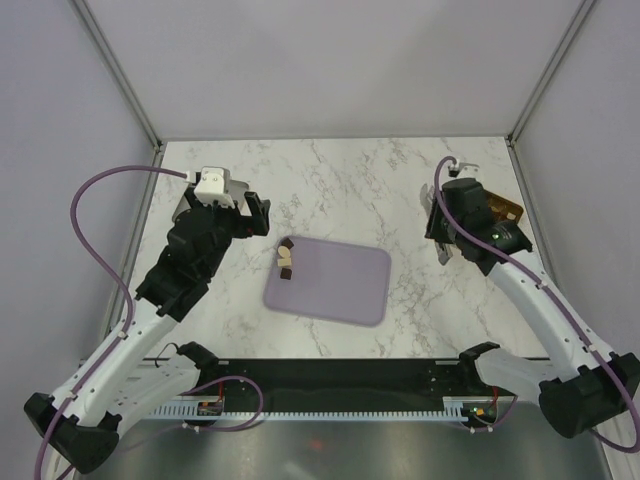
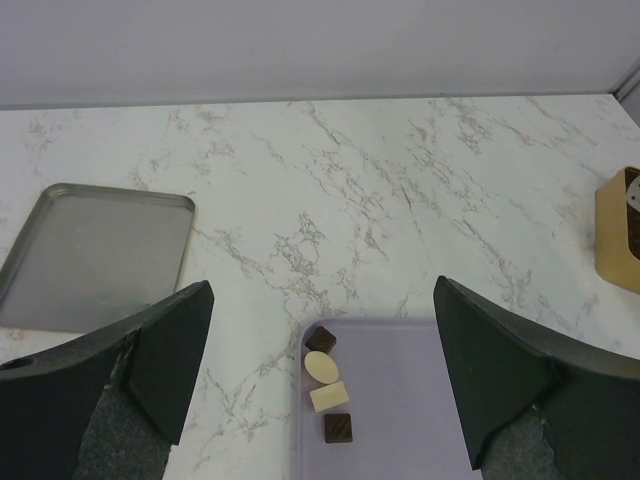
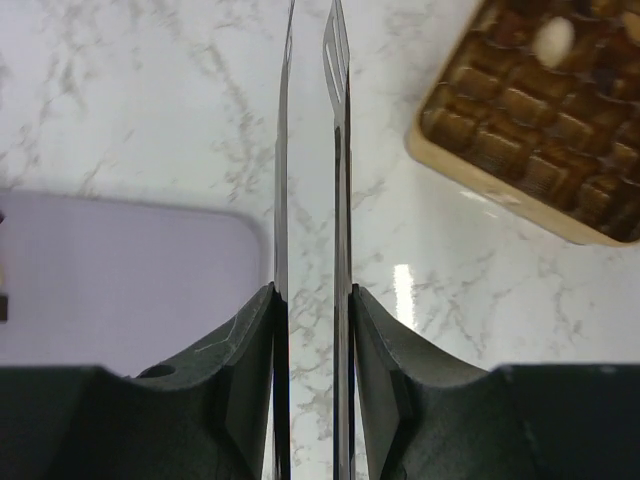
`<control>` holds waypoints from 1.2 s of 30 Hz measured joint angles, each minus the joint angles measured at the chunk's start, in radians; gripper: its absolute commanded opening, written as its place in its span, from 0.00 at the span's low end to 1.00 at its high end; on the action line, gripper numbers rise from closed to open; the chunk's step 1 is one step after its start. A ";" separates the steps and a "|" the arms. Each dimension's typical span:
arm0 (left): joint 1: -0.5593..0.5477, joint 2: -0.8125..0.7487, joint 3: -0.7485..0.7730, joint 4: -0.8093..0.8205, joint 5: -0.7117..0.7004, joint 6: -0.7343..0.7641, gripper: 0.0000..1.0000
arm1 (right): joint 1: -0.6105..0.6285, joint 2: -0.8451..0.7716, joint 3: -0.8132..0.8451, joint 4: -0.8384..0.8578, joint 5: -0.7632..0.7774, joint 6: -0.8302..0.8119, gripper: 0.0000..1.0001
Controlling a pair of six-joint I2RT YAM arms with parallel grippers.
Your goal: Pack the chocolate
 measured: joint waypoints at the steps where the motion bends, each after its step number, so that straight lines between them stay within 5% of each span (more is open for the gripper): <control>1: 0.000 0.002 0.000 0.000 -0.008 0.002 1.00 | 0.039 -0.004 -0.003 0.008 0.002 0.000 0.42; 11: 0.000 0.010 0.000 0.000 -0.058 0.019 1.00 | 0.474 0.021 -0.102 0.143 0.019 0.004 0.43; 22: 0.000 0.020 0.000 0.000 -0.098 0.032 1.00 | 0.835 0.255 -0.127 0.370 0.108 -0.016 0.48; 36: 0.000 0.020 0.000 0.000 -0.116 0.038 1.00 | 0.933 0.439 -0.087 0.445 0.164 -0.027 0.51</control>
